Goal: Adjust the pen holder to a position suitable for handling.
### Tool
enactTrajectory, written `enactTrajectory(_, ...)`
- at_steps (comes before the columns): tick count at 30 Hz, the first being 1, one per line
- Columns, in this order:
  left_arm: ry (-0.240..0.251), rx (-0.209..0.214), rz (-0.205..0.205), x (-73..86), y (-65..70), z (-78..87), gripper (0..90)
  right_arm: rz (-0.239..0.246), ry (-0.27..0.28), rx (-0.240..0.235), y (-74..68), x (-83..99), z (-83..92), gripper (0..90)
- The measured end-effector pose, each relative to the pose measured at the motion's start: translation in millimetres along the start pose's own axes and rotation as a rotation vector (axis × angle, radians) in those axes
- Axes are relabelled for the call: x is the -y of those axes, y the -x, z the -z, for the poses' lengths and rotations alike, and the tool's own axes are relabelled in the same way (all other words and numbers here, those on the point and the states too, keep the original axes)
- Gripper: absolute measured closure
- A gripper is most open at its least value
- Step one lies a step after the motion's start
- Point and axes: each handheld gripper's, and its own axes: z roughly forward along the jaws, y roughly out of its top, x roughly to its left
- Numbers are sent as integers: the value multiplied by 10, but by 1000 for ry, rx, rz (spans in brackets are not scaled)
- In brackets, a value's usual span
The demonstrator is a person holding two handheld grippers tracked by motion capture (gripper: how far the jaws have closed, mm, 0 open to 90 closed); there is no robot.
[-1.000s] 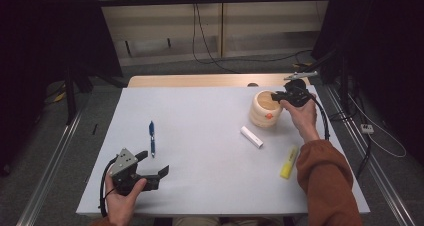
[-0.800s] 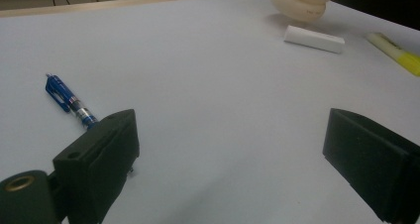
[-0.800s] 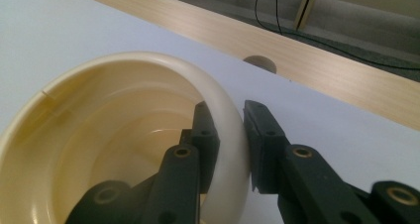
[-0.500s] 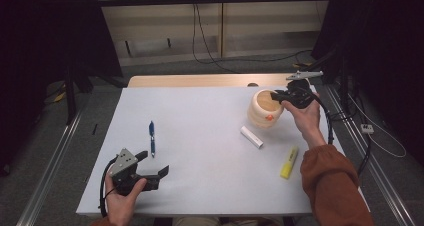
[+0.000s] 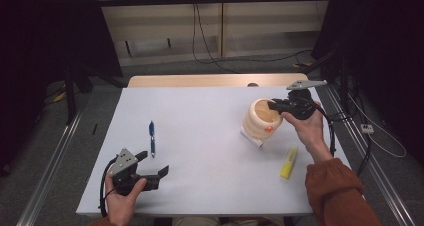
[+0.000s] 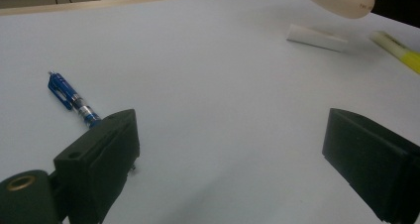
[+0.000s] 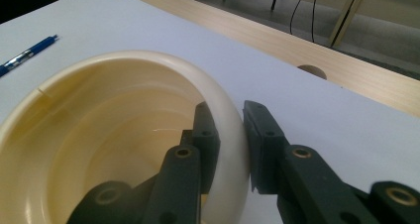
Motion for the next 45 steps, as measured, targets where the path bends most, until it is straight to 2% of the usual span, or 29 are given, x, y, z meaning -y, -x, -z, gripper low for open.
enactTrajectory(1, 0, -2, 0, 0, -1, 0, 75, -4, 2, -14, -62, 10, 13, 769)
enactTrajectory(4, 0, -3, -1, -1, 0, 1, 75, -19, 10, -37, -121, 26, 16, 771)
enactTrajectory(8, 2, -3, -6, -4, 5, 10, 74, 2, -9, -69, -288, 15, -5, 774)
enactTrajectory(12, 3, -5, -3, -1, 1, 17, 75, -1, -5, -74, -366, -9, -31, 774)
enactTrajectory(24, -1, -4, -1, 2, -7, 15, 77, 21, -25, -123, -753, -133, -307, 774)
enactTrajectory(30, -4, -5, -2, 2, -11, 18, 78, 38, -47, -127, -871, -176, -445, 774)
enactTrajectory(34, -3, -3, 1, 4, -13, 15, 78, 33, -55, -127, -931, -195, -565, 775)
enactTrajectory(36, -3, -3, 0, 3, -14, 18, 78, 50, -64, -121, -957, -195, -629, 774)
enactTrajectory(45, 1, 2, 1, 2, -10, 22, 81, 29, -97, -109, -1035, -167, -911, 774)
